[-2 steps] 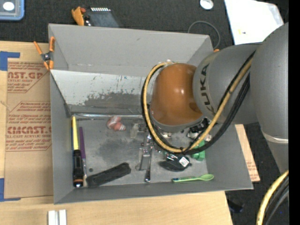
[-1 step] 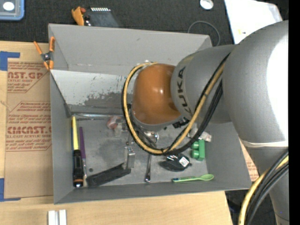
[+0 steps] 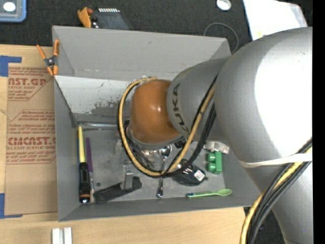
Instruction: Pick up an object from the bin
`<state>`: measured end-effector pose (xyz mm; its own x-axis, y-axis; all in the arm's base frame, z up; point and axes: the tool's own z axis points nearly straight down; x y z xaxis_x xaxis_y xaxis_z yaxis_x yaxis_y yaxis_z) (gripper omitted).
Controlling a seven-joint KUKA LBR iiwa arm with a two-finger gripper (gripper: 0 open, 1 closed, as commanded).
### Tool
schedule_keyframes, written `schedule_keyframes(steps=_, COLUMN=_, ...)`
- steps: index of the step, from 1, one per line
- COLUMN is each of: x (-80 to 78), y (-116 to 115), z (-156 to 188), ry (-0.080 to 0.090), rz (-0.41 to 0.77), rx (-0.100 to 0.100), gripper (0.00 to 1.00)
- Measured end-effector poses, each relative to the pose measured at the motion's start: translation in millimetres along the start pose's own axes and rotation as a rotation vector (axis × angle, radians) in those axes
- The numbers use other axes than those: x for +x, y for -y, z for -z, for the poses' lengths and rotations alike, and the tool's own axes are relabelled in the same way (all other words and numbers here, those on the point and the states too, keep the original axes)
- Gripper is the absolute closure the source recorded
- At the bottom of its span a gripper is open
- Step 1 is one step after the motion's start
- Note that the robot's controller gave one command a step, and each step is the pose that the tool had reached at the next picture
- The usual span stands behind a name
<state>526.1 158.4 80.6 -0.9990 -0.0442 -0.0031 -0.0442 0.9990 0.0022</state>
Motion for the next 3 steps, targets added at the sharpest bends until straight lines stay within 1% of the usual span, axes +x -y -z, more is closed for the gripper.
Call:
schedule_keyframes(steps=1, x=-13.2, y=-26.0, z=-7.5, ry=0.000, rz=0.105, rx=0.001, gripper=0.00)
schedule_keyframes(steps=2, x=-27.6, y=-41.9, z=-9.7, ry=-0.003, rz=0.103, rx=0.001, gripper=0.00)
schedule_keyframes(steps=3, x=-18.1, y=-43.8, z=25.3, ry=-0.003, rz=0.154, rx=0.001, gripper=0.00)
